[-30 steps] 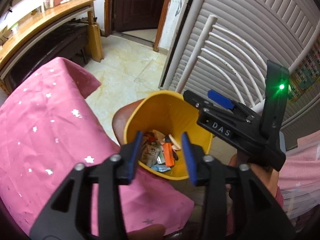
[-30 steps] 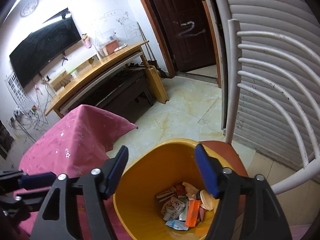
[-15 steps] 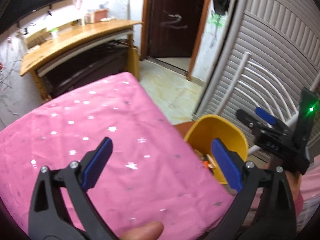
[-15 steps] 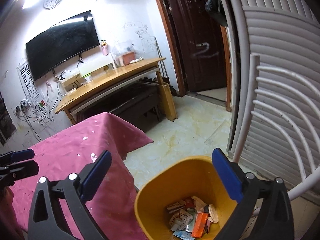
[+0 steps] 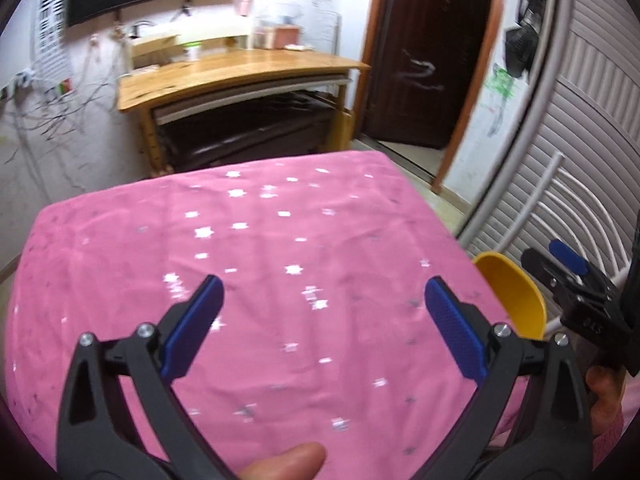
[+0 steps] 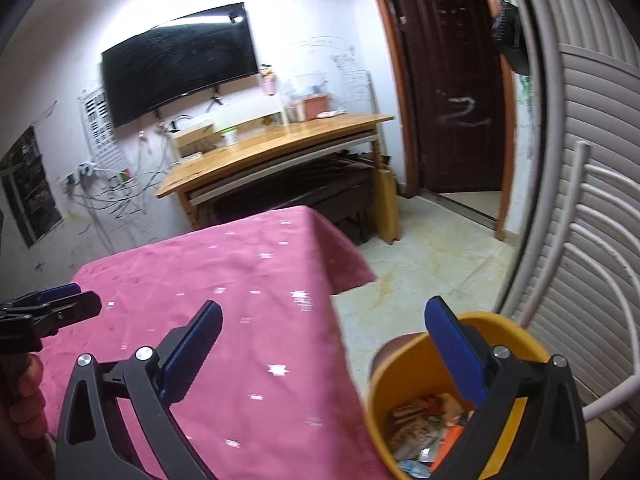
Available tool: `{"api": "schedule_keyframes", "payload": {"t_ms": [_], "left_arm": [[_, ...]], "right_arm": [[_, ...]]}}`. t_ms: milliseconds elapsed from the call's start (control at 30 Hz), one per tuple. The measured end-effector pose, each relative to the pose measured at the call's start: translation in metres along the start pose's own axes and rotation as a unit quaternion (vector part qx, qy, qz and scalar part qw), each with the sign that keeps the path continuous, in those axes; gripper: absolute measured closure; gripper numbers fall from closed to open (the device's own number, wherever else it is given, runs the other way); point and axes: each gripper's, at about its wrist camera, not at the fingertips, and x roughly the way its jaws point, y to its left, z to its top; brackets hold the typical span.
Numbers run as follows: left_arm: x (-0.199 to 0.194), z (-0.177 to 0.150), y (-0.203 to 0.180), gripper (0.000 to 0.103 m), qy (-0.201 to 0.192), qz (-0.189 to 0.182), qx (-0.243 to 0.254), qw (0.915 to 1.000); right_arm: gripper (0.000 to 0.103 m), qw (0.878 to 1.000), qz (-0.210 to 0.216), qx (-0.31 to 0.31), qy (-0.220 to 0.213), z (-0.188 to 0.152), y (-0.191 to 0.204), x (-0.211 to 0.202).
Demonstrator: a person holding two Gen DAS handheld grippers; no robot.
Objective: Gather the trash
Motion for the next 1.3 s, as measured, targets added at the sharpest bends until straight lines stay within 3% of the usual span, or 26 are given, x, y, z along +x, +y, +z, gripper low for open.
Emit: {"api": "schedule_keyframes", "payload": {"t_ms": [300, 733, 1300], "left_arm": [[-0.031, -0.021, 0.051, 0.007, -0.041, 0.066, -0.026, 0.9966], [-0.066, -0.051, 0.114, 0.007, -0.071, 0.108, -0.070, 0.9892], [-0.085, -0.068, 0.155, 0.007, -0.077, 0.108, -0.108, 0.9853]], "right_arm": [[0.008, 0.997, 0.073, -0.010, -0.023, -0.006, 0.075, 0.005], [0.008, 0.990, 0.113, -0.085, -0.019, -0.021, 0.171, 0.013], [0.008, 0.987, 0.113, -0.110, -0.009, -0.025, 0.195, 0.022]]}}
